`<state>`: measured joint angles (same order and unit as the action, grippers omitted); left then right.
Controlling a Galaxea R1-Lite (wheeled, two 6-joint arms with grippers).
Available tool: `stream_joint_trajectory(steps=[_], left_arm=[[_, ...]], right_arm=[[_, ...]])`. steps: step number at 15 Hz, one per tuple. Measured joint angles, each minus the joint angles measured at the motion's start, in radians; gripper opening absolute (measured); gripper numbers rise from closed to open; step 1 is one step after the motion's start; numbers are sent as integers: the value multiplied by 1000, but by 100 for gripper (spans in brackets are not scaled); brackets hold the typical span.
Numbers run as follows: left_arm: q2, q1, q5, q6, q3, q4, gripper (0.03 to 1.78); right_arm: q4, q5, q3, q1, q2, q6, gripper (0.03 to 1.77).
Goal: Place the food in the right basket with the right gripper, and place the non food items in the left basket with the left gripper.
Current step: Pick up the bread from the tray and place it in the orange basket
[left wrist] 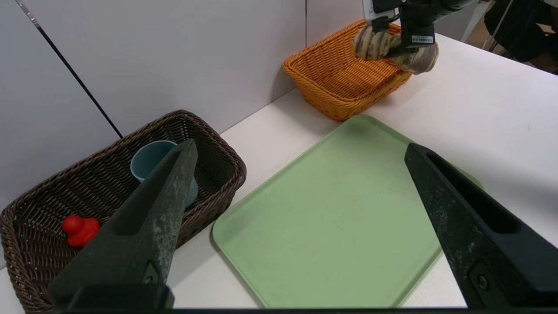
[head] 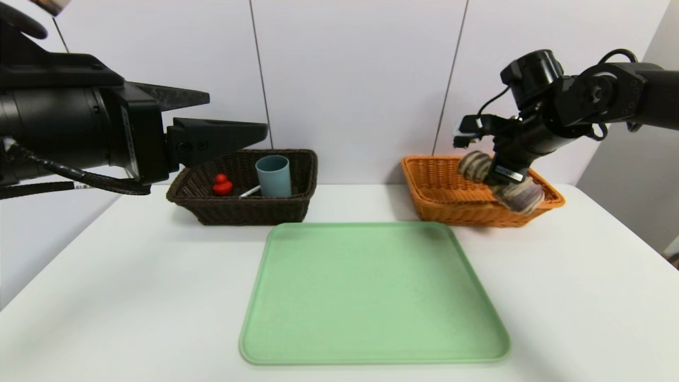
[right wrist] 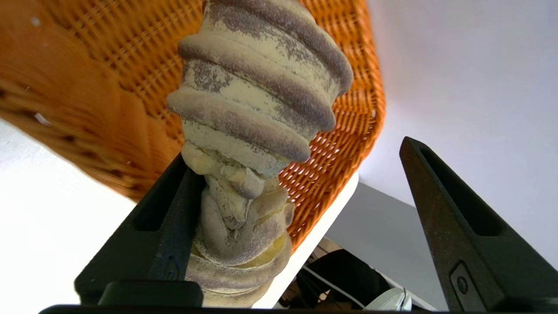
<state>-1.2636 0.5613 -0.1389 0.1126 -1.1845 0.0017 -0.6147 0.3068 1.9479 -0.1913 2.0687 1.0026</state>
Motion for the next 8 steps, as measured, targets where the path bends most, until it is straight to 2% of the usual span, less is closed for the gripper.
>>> stream_joint_trajectory(steps=[6,8], left_arm=[[7,0,-1,1,1,0,169],[10,0,-1,-1,0,0,169]], right_arm=[[191,34,3,-4,50,-18,161],[203,37,3,-8,60,-19,164]])
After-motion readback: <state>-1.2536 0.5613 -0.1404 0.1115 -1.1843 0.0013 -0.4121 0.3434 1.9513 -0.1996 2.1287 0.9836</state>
